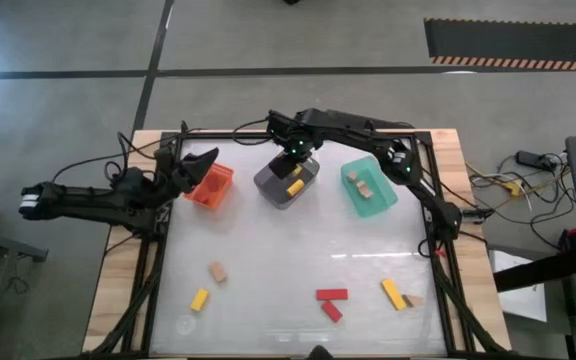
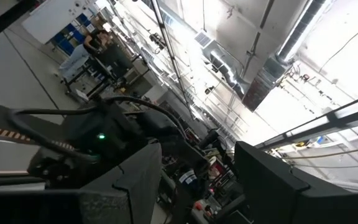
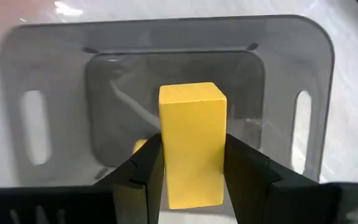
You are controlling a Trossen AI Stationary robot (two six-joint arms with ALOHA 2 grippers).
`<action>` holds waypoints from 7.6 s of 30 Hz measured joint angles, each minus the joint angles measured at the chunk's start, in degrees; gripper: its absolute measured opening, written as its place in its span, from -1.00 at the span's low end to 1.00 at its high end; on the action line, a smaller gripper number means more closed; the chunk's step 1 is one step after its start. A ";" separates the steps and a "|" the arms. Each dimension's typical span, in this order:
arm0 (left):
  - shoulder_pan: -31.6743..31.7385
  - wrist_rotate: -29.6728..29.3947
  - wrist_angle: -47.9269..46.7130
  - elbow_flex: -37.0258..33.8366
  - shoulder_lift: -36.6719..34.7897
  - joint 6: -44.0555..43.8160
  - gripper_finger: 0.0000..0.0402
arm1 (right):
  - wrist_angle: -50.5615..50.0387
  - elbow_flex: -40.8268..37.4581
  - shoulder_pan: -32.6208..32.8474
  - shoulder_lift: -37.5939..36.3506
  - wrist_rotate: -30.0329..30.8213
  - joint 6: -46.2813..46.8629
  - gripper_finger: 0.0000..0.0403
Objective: Sort & place blocks by color
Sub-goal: Put the yellow block into the black bin, then put the brown block into the blue bin
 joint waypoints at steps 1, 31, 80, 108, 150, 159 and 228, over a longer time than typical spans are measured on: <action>0.00 0.00 -0.01 -0.22 -0.10 -0.05 -0.07 | -0.01 0.00 -0.12 0.50 0.68 -0.43 -0.39; 0.07 -0.09 -0.23 -0.31 -0.01 0.00 -0.07 | 2.43 -0.01 -1.07 6.09 4.99 -4.21 -0.11; -18.85 30.38 -81.46 37.50 44.39 -70.46 -0.42 | -7.94 -0.12 8.54 -32.50 8.03 -13.94 -0.41; -25.22 33.62 -89.00 31.96 54.65 -85.74 0.07 | -12.04 -0.15 12.28 -32.88 7.96 -16.45 -0.46; -25.19 24.62 -76.50 24.82 50.29 -73.06 -0.43 | -9.98 -0.15 12.35 -33.30 1.90 -17.44 -0.56; -24.18 -0.32 -72.57 29.01 36.05 -47.15 -0.43 | 1.24 -0.15 14.15 -33.30 -6.07 -19.31 -0.60; -18.62 -3.61 -14.90 30.90 21.00 37.09 -0.20 | 38.41 -0.22 18.72 -24.03 -16.09 -14.88 -0.41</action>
